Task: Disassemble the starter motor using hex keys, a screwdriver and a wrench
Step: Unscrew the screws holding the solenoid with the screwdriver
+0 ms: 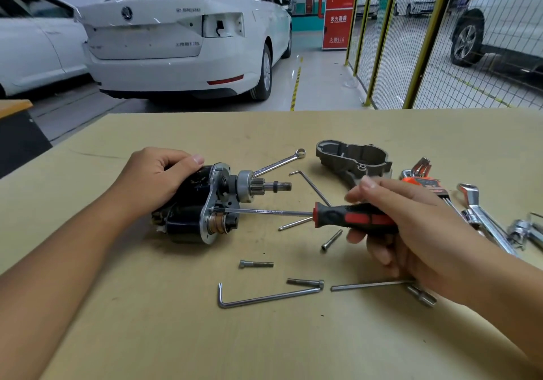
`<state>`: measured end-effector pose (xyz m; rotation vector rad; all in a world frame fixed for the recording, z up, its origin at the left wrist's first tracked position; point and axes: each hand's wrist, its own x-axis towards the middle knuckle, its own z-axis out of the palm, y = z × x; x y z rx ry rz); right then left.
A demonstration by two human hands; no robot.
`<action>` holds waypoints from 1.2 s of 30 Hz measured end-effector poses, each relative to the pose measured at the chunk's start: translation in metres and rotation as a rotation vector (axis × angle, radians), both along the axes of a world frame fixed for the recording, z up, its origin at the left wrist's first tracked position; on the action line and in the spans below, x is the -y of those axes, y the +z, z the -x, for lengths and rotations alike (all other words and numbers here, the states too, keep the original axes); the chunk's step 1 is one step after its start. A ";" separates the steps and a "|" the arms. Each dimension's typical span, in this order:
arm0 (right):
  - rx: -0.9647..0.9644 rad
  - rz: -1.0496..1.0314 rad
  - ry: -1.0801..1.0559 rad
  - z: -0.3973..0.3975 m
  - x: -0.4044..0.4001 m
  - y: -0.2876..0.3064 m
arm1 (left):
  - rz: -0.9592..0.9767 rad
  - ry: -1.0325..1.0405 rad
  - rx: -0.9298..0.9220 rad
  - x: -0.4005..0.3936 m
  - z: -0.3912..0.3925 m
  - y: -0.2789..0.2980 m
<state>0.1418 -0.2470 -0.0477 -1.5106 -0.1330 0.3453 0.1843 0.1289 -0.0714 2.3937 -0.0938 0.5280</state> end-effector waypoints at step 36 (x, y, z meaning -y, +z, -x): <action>0.006 0.001 0.035 0.000 0.002 0.004 | 0.016 -0.003 -0.037 0.005 0.006 0.006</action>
